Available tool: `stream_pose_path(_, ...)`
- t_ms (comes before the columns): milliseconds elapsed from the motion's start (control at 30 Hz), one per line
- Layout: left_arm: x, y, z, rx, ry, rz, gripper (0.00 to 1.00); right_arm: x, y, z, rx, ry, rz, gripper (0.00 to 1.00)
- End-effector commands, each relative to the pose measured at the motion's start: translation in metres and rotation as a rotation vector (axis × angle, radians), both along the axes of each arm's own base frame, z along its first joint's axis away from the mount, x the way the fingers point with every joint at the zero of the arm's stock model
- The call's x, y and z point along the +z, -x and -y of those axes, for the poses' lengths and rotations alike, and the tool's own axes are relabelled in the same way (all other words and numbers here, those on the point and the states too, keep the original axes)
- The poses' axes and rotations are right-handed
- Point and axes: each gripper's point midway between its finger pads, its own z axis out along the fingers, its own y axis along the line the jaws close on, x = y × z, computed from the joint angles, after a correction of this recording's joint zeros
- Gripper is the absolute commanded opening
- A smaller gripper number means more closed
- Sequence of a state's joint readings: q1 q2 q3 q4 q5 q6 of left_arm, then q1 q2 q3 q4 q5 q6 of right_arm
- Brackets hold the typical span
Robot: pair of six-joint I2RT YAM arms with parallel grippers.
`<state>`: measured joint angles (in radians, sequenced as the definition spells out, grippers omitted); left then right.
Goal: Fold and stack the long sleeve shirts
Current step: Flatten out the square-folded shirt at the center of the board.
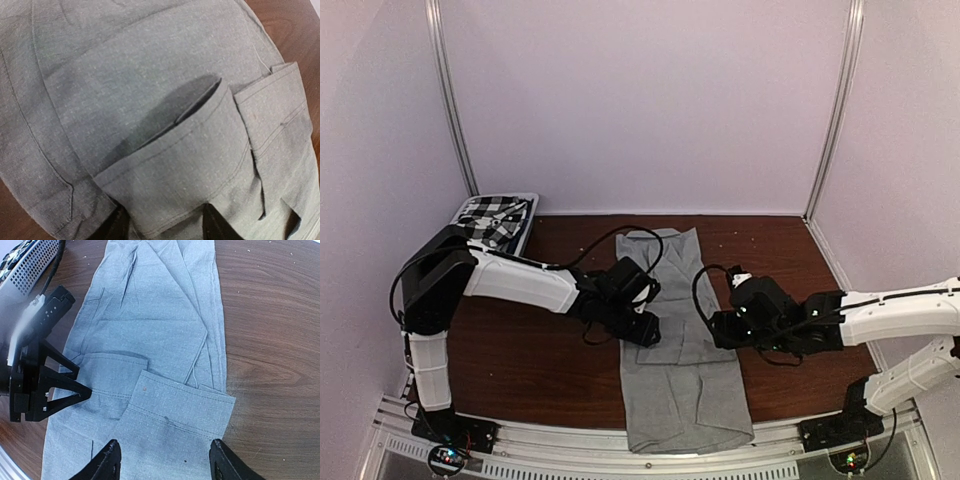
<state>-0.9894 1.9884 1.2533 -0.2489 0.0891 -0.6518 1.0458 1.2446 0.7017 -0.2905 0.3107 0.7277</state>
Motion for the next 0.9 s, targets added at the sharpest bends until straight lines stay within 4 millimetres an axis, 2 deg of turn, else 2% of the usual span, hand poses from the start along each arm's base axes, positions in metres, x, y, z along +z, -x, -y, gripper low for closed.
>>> stream_pose_path(0,0.016,-0.007,0.016,-0.006,0.048,0.037,0.42,0.009,-0.009,-0.009,0.001,-0.024,0.024,0.62)
stream_pose_path(133,0.026,-0.006,0.018,-0.009,0.068,0.045,0.23,0.004,-0.012,-0.012,0.003,-0.016,0.017,0.62)
stream_pose_path(267,0.039,-0.006,0.019,-0.013,0.094,0.059,0.11,-0.001,-0.016,-0.021,0.018,-0.009,0.013,0.62)
stream_pose_path(500,0.044,-0.006,0.020,-0.013,0.109,0.064,0.06,-0.021,-0.030,-0.049,0.051,0.047,-0.021,0.66)
stream_pose_path(867,0.040,-0.005,0.012,0.045,0.121,0.046,0.01,-0.080,-0.036,-0.053,0.022,0.135,-0.112,0.64)
